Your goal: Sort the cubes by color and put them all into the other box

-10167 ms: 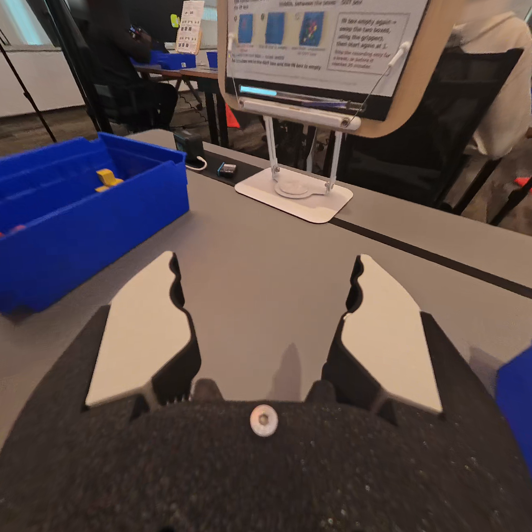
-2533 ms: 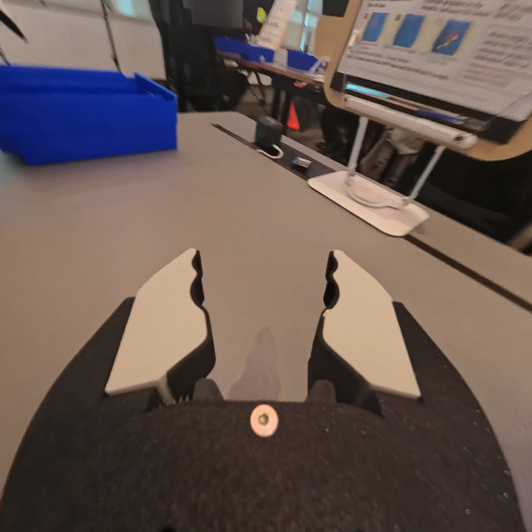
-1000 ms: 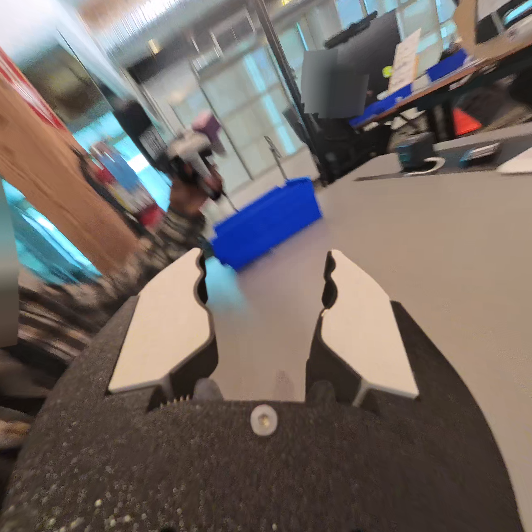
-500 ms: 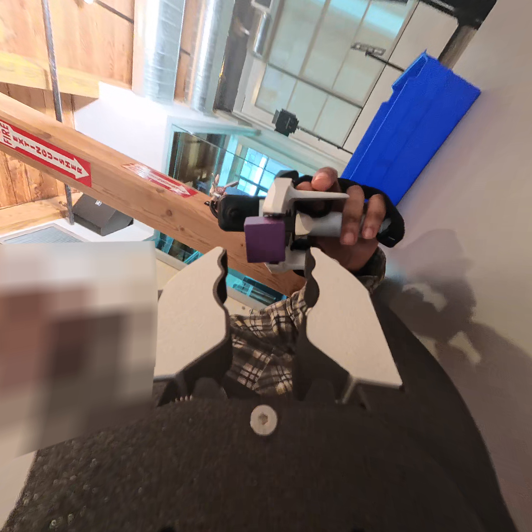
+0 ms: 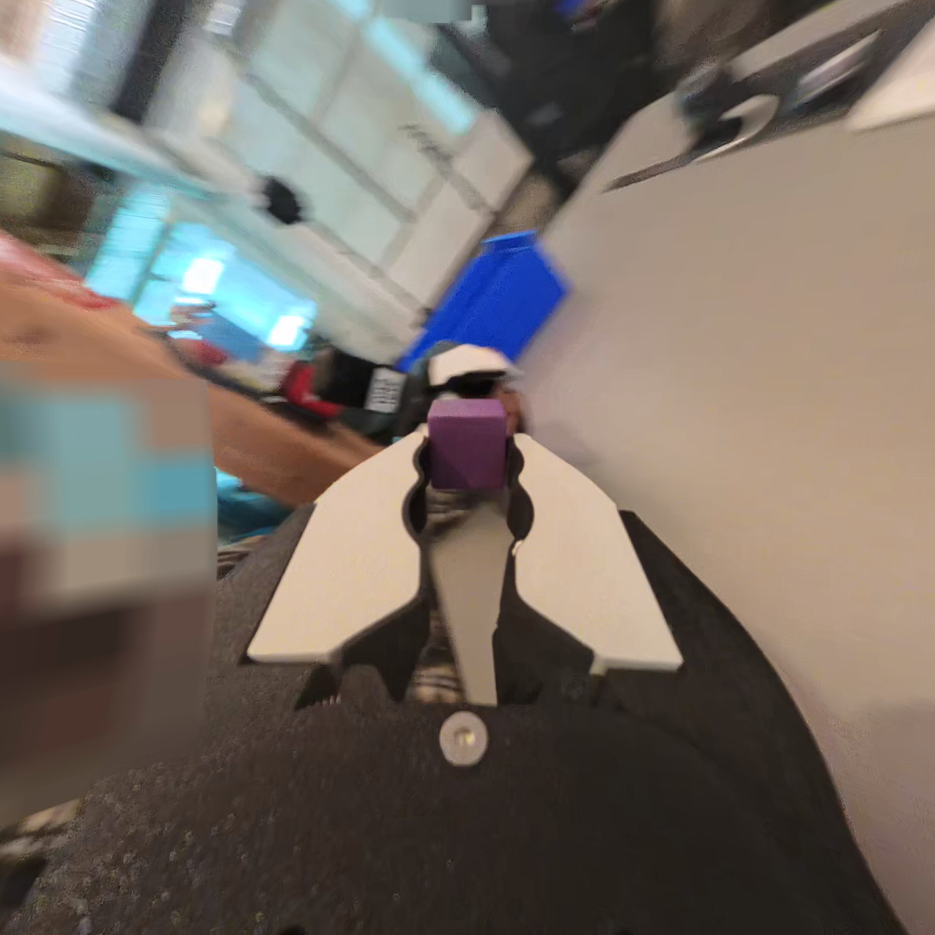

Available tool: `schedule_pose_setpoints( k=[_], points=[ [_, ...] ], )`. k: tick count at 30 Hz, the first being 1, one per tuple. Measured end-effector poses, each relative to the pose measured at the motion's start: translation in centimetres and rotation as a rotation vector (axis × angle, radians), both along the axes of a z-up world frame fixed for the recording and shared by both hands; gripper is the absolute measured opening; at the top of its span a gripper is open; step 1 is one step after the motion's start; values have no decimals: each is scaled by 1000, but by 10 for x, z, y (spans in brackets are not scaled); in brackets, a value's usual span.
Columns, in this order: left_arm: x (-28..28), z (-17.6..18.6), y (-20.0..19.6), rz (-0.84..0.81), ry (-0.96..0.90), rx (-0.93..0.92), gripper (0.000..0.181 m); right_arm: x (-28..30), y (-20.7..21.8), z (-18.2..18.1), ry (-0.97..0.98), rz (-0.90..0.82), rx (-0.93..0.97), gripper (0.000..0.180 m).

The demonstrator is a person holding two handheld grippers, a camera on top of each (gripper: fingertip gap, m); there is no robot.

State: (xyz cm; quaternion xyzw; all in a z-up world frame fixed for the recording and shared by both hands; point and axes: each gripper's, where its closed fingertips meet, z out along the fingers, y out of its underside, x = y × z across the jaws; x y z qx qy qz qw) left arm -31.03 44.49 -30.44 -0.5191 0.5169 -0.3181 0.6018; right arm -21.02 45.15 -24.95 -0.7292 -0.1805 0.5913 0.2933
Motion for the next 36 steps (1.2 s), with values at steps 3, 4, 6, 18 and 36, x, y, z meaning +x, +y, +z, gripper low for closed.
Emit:
schedule_pose_setpoints(
  k=[3,4,6,18,36],
  points=[
    [2,-11,3,15,53,-13,63,125,30,9,-431,-339,137,28],
    [3,-15,4,22,75,-10,61,172,37,8,-580,-452,144,28],
    [4,-20,7,45,107,6,60,251,39,-2,-788,-608,83,28],
    [2,-21,10,65,93,-26,51,315,12,-133,-998,-461,-399,28],
    [2,-28,13,76,130,-32,48,344,64,-126,-1163,-540,-291,78]
  ],
)
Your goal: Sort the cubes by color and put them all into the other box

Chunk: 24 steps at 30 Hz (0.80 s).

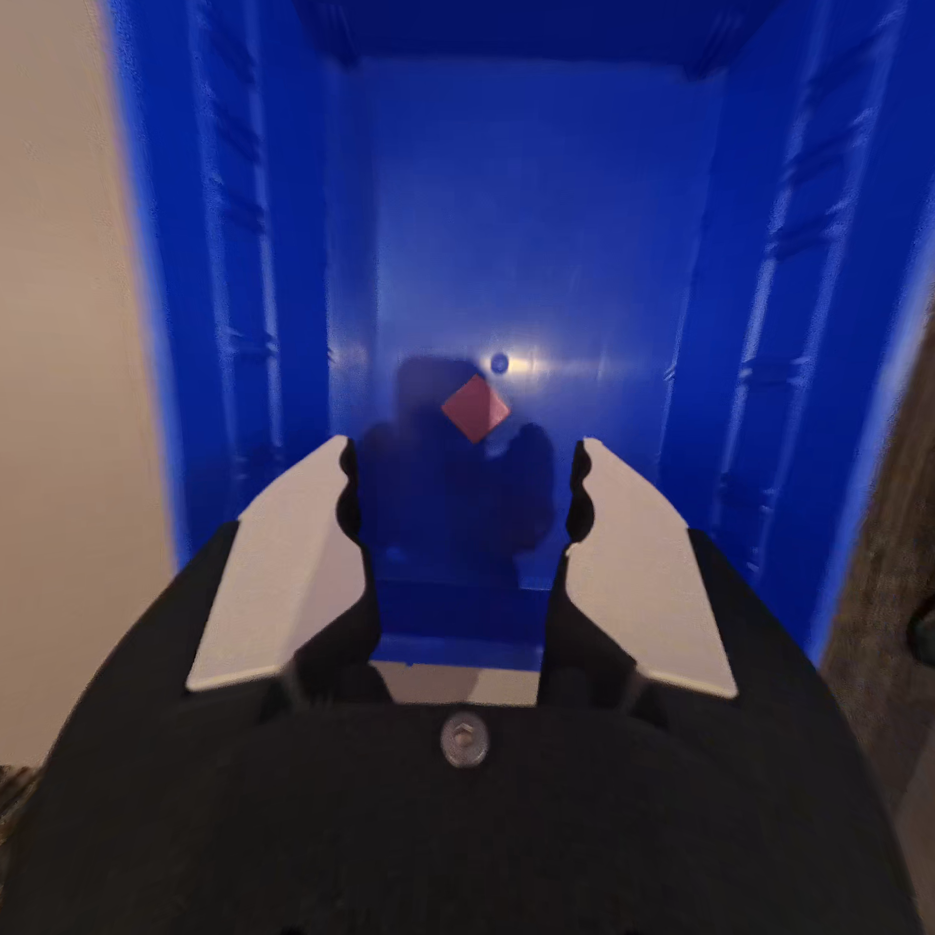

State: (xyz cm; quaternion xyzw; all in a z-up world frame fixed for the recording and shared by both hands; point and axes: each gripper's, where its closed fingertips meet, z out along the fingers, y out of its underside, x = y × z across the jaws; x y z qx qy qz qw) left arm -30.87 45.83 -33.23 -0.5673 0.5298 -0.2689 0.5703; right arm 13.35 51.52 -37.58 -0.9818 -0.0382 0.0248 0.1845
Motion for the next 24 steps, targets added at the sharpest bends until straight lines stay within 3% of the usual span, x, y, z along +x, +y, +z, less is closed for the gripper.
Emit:
schedule_pose_setpoints(
  k=[3,6,9,12,17,21,24],
  points=[
    [0,-1,1,1,0,-6,49,-23,2,69,31,20,245,86],
    [-2,-3,5,15,9,-14,50,-80,-17,134,121,141,527,81],
    [-5,4,9,46,4,-3,51,-156,-45,164,258,327,778,70],
    [-15,23,9,95,-20,9,52,-233,-71,152,431,520,909,65],
    [-66,67,-10,230,-11,59,52,-324,-82,91,706,696,928,64],
    [-162,90,-22,433,184,74,52,-354,-75,58,825,732,923,61],
    [-254,81,-32,555,450,-11,51,-363,-75,43,858,776,872,62]
  ],
)
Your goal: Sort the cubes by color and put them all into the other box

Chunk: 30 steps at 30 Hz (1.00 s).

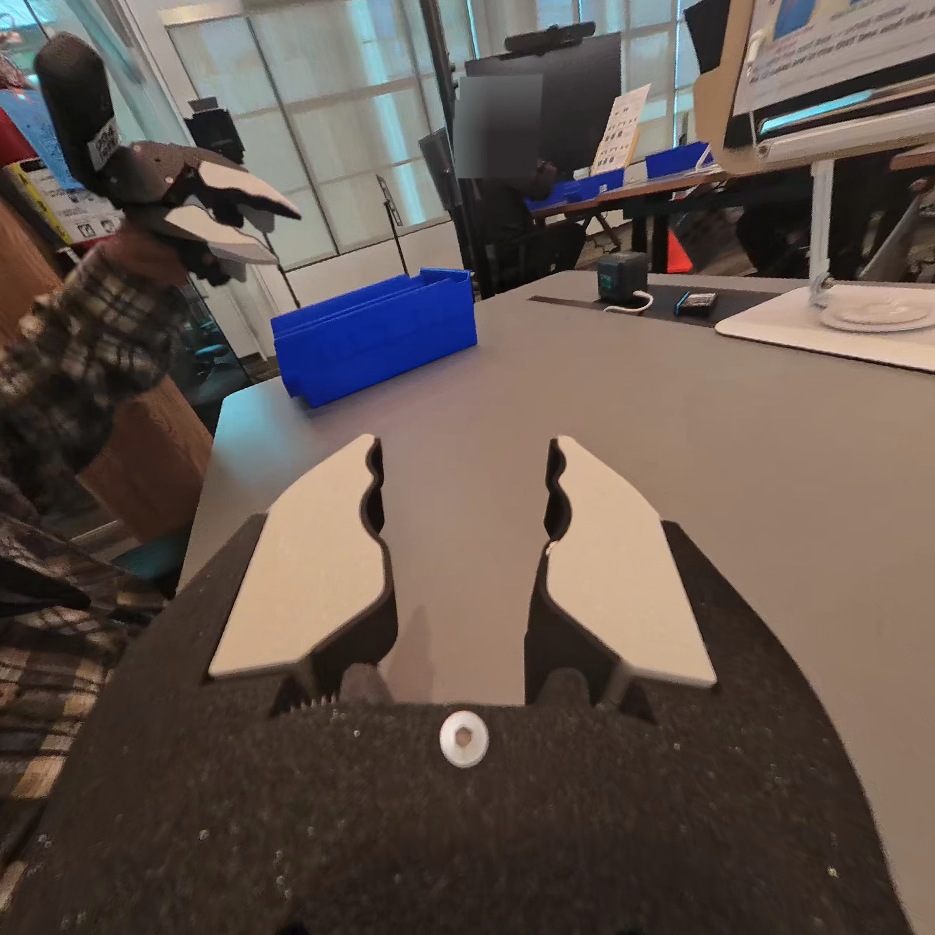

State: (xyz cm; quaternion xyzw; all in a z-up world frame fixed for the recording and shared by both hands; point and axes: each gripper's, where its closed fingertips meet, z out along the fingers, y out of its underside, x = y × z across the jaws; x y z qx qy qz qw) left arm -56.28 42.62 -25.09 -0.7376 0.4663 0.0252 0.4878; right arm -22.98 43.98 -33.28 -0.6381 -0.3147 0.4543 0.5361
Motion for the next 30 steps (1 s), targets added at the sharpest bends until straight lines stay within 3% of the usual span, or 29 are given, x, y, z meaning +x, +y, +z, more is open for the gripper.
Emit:
schedule_pose_setpoints(
  k=[5,13,30],
  points=[
    [-108,-55,-28,22,254,-387,45,-3,-1,0,7,21,8,63],
    [-165,-131,-39,24,472,-796,44,-9,-6,-9,-45,50,19,64],
    [-166,-167,-41,16,490,-980,38,-11,-5,-13,-45,71,0,68]
  ],
)
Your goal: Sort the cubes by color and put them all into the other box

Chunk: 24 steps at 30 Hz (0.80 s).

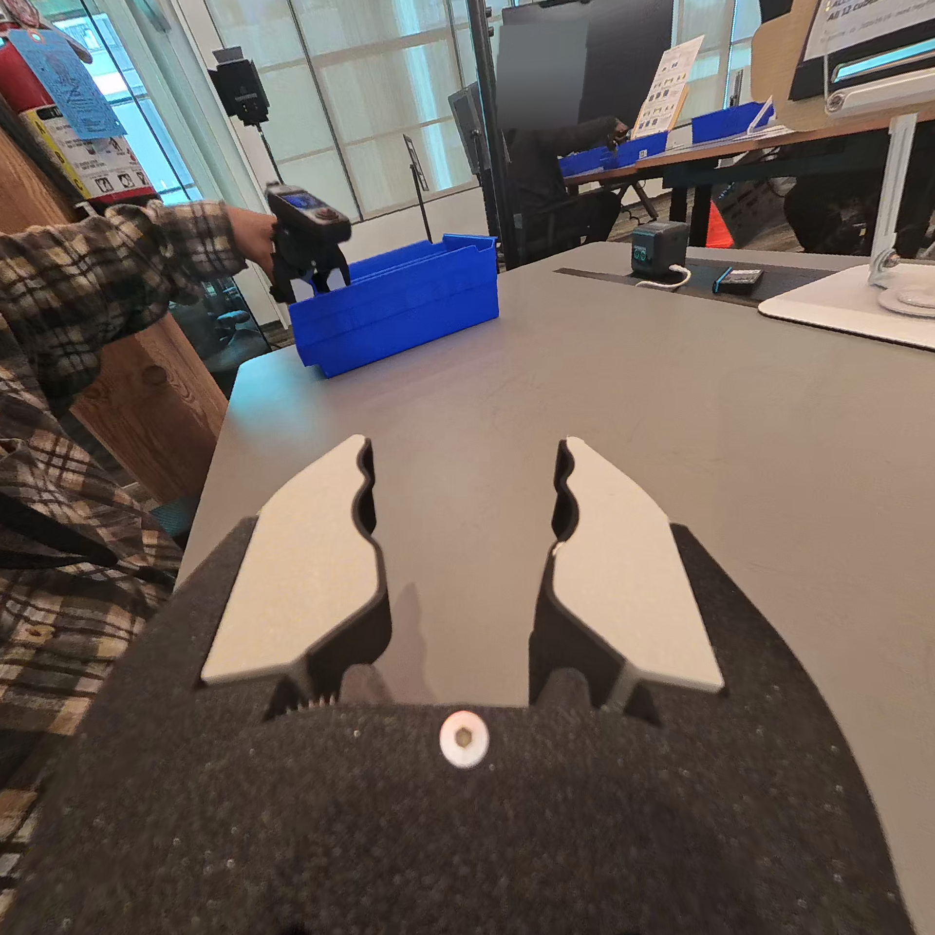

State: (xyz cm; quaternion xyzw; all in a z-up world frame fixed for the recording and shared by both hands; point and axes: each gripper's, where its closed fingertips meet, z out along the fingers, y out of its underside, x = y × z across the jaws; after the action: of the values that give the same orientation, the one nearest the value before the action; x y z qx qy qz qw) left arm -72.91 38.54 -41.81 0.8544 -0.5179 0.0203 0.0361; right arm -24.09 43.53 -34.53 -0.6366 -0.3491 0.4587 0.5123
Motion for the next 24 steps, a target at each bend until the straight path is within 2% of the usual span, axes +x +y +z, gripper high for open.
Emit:
schedule_pose_setpoints(
  k=[6,8,11,13,15,17,19,21,24],
  points=[
    [-7,-16,-1,23,39,-40,28,0,0,0,-3,-4,5,68],
    [-12,-13,8,38,58,11,28,2,1,0,-1,-6,1,68],
    [-11,14,34,79,-18,201,28,4,2,1,12,-14,-9,67],
    [8,54,61,110,-161,422,27,5,3,6,54,-13,-31,66],
    [54,108,77,86,-378,656,27,3,4,16,119,-8,-86,66],
    [120,160,78,-24,-594,856,27,-4,3,32,208,34,-170,68],
    [192,191,67,-164,-761,982,27,-17,0,55,326,125,-289,70],
    [261,200,56,-292,-878,1048,27,-32,-8,78,426,248,-426,71],
    [350,190,41,-443,-1014,1058,27,-48,-20,95,470,402,-600,62]
  ],
)
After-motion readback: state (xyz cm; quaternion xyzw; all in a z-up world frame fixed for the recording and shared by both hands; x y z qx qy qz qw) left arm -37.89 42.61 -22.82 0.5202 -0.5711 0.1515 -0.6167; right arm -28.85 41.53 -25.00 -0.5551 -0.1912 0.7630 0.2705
